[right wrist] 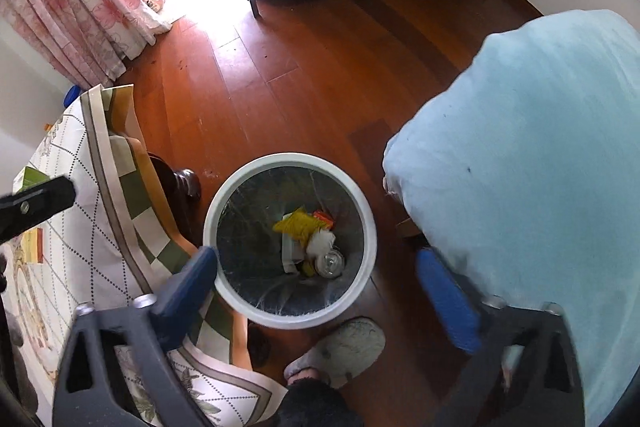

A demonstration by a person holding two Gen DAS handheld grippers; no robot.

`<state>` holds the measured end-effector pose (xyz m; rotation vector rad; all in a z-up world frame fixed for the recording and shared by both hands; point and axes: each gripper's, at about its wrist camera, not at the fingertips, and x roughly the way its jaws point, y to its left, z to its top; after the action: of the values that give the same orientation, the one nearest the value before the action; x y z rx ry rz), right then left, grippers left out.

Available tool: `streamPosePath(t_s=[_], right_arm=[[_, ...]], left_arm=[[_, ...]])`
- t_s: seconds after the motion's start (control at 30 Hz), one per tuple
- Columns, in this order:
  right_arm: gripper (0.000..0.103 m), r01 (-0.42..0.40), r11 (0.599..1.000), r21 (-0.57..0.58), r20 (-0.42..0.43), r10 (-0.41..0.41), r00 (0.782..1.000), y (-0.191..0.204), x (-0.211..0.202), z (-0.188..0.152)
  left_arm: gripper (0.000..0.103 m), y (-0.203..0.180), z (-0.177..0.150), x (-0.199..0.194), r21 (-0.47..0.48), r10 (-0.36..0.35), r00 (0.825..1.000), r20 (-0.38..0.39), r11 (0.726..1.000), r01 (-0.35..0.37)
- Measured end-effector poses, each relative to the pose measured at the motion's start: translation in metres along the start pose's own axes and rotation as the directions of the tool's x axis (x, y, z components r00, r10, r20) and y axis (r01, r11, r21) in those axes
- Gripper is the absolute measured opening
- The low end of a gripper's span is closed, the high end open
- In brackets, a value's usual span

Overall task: Collect trash
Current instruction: 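Carry bag and wrapper over the bin and open both tools, then grasp the clear plastic cup with the left tool while the right tool grasps the yellow pack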

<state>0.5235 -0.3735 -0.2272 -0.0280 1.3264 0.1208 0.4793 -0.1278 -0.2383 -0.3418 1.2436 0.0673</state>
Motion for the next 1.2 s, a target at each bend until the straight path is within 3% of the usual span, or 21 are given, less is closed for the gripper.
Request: streamPosePath(t_s=[0.23,0.33,0.43,0.53,0.7,0.83,0.9,0.97,1.0,1.03,1.13,1.2], right_arm=[[0.103,-0.033,0.999,-0.041,0.062,0.036,0.997,0.043,-0.049,-0.022],[0.103,-0.075,0.994,-0.077,0.081,0.081,0.993,0.074,-0.070,-0.032],[0.103,-0.134,0.980,-0.146,0.070,0.146,0.987,0.121,-0.086,-0.047],[0.103,-0.184,0.960,-0.211,0.030,0.194,0.981,0.171,-0.087,-0.067],[0.103,-0.212,0.936,-0.281,-0.050,0.207,0.977,0.226,-0.064,-0.111],[0.102,-0.207,0.933,-0.294,-0.087,0.189,0.978,0.241,-0.042,-0.140],[0.085,-0.197,0.936,-0.291,-0.082,0.181,0.980,0.243,-0.035,-0.151],[0.079,-0.202,0.940,-0.276,-0.096,0.182,0.979,0.242,-0.030,-0.154],[0.079,-0.206,0.940,-0.272,-0.101,0.185,0.977,0.242,-0.028,-0.154],[0.079,-0.209,0.939,-0.274,-0.101,0.188,0.977,0.242,-0.027,-0.152],[0.079,-0.248,0.922,-0.298,-0.104,0.227,0.968,0.254,-0.030,-0.143],[0.080,-0.313,0.886,-0.342,-0.145,0.279,0.949,0.276,-0.028,-0.131]], left_arm=[[0.099,0.064,-0.034,-0.075,-0.080,0.126,0.983,0.136,0.990,-0.115],[0.099,0.113,-0.051,-0.119,-0.143,0.217,0.953,0.210,0.971,-0.190],[0.099,0.165,-0.079,-0.148,-0.210,0.298,0.928,0.224,0.944,-0.252],[0.099,0.210,-0.121,-0.148,-0.261,0.300,0.940,0.163,0.932,-0.253],[0.098,0.240,-0.191,-0.097,-0.294,0.241,0.971,0.000,0.928,-0.230],[0.098,0.236,-0.202,-0.062,-0.294,0.213,0.976,-0.048,0.931,-0.217],[0.098,0.234,-0.201,-0.047,-0.284,0.205,0.977,-0.065,0.935,-0.215],[0.078,0.233,-0.199,-0.033,-0.270,0.204,0.976,-0.072,0.938,-0.216],[0.052,0.234,-0.199,-0.028,-0.269,0.218,0.973,-0.079,0.935,-0.231],[0.037,0.233,-0.199,-0.032,-0.270,0.240,0.969,-0.053,0.931,-0.245],[0.037,0.239,-0.196,-0.042,-0.299,0.219,0.975,-0.023,0.930,-0.216],[0.037,0.250,-0.192,-0.051,-0.323,0.256,0.967,0.006,0.915,-0.240]])
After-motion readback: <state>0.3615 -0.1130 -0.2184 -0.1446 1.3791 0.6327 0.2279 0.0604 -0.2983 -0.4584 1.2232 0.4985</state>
